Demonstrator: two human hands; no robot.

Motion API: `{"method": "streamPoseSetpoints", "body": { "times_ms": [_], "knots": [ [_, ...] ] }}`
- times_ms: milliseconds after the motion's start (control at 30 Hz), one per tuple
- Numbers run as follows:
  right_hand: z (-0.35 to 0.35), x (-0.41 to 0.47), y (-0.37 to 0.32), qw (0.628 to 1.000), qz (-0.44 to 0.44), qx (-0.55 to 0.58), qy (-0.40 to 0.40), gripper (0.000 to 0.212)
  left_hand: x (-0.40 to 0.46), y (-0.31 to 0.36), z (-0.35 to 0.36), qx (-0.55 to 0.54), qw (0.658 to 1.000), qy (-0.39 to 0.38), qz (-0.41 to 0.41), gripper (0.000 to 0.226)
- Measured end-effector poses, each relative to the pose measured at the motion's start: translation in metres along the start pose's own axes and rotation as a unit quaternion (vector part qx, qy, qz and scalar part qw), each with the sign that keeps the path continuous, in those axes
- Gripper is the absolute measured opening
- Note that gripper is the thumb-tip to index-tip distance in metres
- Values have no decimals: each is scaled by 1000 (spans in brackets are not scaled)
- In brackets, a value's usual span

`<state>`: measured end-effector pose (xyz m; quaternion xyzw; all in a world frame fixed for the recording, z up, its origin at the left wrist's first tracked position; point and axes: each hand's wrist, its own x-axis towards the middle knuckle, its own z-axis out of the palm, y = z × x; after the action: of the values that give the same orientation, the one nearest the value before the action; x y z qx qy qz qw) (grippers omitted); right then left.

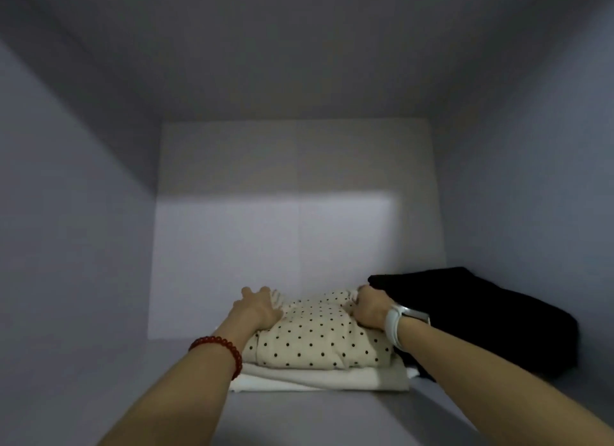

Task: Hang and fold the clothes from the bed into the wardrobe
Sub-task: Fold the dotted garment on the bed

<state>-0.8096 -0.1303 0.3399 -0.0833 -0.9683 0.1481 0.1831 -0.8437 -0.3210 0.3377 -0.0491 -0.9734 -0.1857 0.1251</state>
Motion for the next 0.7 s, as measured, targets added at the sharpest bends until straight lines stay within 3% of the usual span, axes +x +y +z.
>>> {"method": "streamPoseSetpoints", "body": {
  "times_ms": [100, 200, 300, 400, 500, 600, 700],
  "knots": [
    [-4, 8, 3, 998, -33, -34, 51, 26, 6, -2, -6, 47, 998, 42, 17, 49],
    [-14, 10, -1, 977, -149, 2, 155, 33, 9, 10, -13, 73, 987, 101, 104, 47],
    [20, -8, -7, 969, -240, -4, 52, 46, 2, 7, 11, 96, 983, 5, 156, 50],
    [58, -10, 8, 979, -183, -69, -61, 56, 0, -14, 32, 115, 981, -88, 128, 55],
    [61, 0, 18, 988, -118, -50, -83, 63, -4, -23, 27, 144, 982, -103, 71, 57],
    [49, -7, 11, 996, -59, -20, -64, 50, -17, -25, 15, 184, 980, -72, 14, 59],
    [35, -26, 0, 995, -90, -30, 33, 38, -34, -24, 5, 161, 985, 5, 57, 57]
  ]
}}
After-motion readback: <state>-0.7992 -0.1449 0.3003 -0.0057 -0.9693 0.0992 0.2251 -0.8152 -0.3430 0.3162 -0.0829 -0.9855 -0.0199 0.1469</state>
